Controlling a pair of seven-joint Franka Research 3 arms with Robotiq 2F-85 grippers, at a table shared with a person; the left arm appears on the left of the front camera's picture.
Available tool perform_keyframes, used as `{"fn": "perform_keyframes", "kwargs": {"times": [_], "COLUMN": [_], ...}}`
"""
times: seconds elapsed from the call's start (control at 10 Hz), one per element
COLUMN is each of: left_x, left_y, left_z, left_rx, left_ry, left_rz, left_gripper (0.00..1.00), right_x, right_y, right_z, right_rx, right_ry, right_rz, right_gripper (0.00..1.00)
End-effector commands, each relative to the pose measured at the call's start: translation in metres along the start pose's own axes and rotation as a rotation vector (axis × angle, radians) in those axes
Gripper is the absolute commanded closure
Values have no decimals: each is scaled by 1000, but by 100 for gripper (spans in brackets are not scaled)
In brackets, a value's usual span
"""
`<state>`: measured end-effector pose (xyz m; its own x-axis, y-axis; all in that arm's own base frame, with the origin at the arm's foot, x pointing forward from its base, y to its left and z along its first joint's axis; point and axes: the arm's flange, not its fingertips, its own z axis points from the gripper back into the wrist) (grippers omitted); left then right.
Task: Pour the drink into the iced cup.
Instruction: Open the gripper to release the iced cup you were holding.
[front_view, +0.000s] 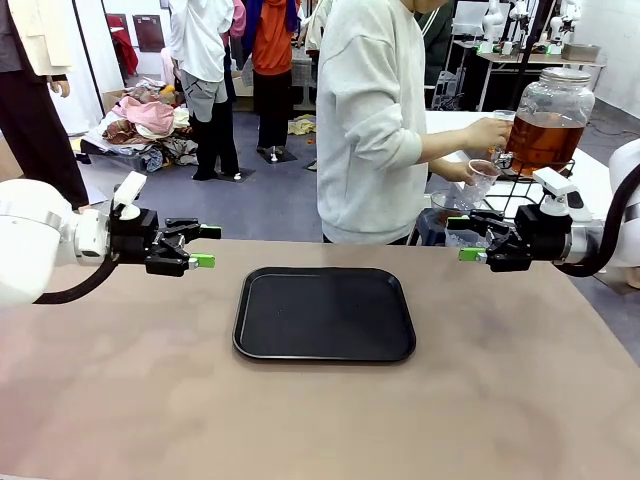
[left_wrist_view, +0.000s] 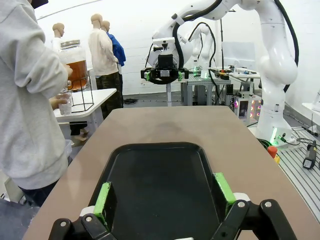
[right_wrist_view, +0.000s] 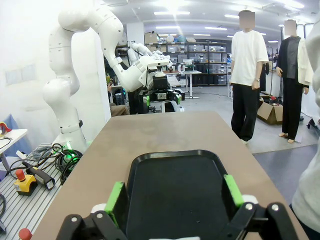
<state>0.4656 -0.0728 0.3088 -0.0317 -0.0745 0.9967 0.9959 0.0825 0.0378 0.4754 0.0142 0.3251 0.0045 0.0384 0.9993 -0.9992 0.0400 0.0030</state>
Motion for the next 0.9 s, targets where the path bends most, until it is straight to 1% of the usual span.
{"fn": "perform_keyframes", "kwargs": {"times": [0.0, 0.8], "left_x": [1, 1], "left_y": [-1, -1], "left_z": [-1, -1], "left_rx": [-1, -1], "left_ry": [0, 0], "left_rz": [-2, -2], "left_gripper": [0, 0], "right_x": [3, 3], "right_y": [-1, -1], "right_z": [-1, -1], "right_rx": [2, 2], "right_ry": [1, 1], "right_rz": [-2, -2], "right_gripper": [0, 0]}}
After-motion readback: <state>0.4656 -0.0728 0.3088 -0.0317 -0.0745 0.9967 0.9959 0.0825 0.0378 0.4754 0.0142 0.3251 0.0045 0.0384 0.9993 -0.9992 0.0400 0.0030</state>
